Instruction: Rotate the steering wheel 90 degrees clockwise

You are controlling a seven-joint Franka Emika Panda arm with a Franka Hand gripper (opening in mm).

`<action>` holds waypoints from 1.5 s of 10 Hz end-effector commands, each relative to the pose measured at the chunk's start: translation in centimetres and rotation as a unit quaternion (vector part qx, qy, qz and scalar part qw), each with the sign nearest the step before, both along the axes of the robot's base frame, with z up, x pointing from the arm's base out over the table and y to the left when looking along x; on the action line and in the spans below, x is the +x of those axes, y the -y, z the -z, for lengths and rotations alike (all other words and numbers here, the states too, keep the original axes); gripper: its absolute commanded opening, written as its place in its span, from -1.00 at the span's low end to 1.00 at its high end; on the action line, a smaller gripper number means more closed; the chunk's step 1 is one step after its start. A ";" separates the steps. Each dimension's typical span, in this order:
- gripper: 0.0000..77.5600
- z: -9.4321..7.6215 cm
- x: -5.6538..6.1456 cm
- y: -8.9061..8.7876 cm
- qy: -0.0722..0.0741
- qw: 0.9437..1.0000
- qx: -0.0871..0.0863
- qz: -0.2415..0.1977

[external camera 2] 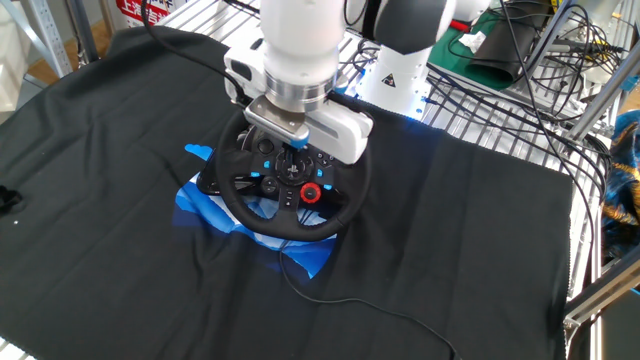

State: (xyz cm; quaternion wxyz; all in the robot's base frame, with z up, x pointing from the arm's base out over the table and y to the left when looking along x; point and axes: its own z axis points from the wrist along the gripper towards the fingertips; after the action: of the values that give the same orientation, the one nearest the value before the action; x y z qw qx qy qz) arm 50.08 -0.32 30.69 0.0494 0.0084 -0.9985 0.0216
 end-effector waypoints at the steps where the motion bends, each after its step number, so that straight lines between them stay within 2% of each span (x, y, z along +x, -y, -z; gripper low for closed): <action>1: -1.00 -0.7 0.5 0.6 0.002 1.000 0.005 -0.001; 3: -1.00 -0.8 0.5 0.6 0.005 1.000 0.012 0.001; 7: -1.00 -0.8 0.5 0.6 0.013 1.000 0.016 0.014; 13: -1.00 -0.8 0.5 0.6 0.011 1.000 0.017 0.017; 14: -1.00 -0.8 0.5 0.6 -0.007 0.999 0.016 0.042; 15: -1.00 -0.8 0.5 0.6 -0.009 0.998 0.009 0.060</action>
State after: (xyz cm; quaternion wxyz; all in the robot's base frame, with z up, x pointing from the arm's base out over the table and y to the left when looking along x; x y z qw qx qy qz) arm 50.53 -0.89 31.34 0.0479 -0.0185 -0.9987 0.0049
